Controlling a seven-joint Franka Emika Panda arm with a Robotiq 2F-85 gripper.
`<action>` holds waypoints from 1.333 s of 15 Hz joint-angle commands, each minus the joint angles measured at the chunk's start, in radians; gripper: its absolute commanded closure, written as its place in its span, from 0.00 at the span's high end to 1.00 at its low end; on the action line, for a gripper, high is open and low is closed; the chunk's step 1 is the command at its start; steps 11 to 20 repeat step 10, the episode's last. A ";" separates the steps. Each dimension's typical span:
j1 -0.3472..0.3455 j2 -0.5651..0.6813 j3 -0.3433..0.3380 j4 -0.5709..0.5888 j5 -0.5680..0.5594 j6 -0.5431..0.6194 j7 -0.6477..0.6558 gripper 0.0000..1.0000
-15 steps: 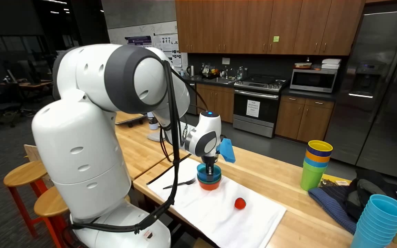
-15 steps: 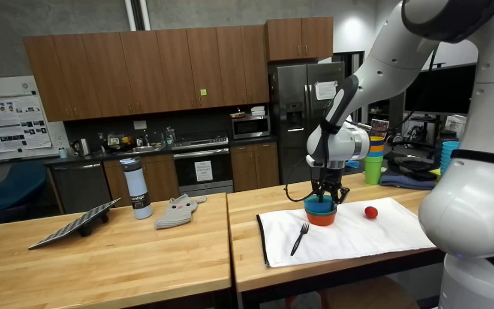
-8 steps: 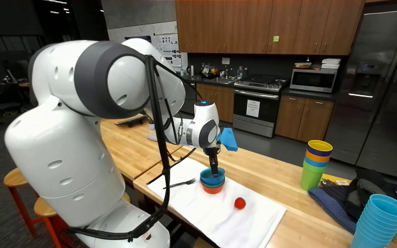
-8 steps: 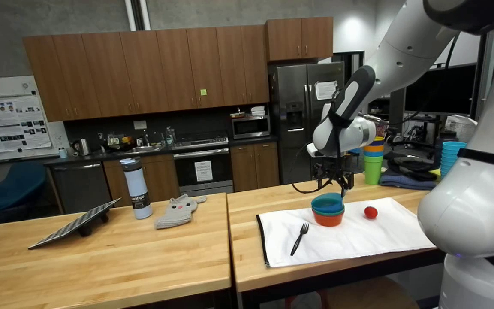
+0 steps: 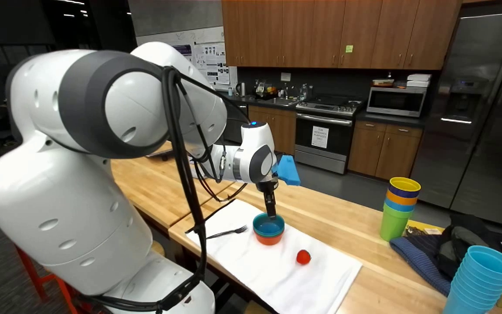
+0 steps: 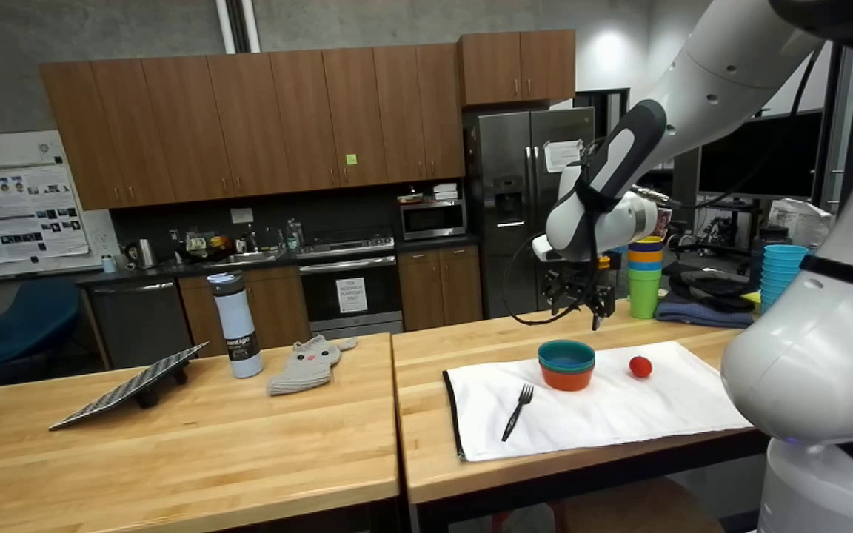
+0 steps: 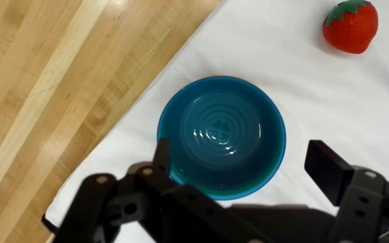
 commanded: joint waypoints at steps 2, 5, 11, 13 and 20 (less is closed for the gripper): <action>0.015 -0.015 -0.018 -0.007 -0.007 -0.002 0.011 1.00; 0.015 -0.026 -0.021 -0.014 -0.007 -0.002 0.019 1.00; 0.015 -0.027 -0.021 -0.016 -0.007 -0.002 0.024 1.00; 0.015 -0.027 -0.021 -0.016 -0.007 -0.002 0.024 1.00; 0.015 -0.027 -0.021 -0.016 -0.007 -0.002 0.024 1.00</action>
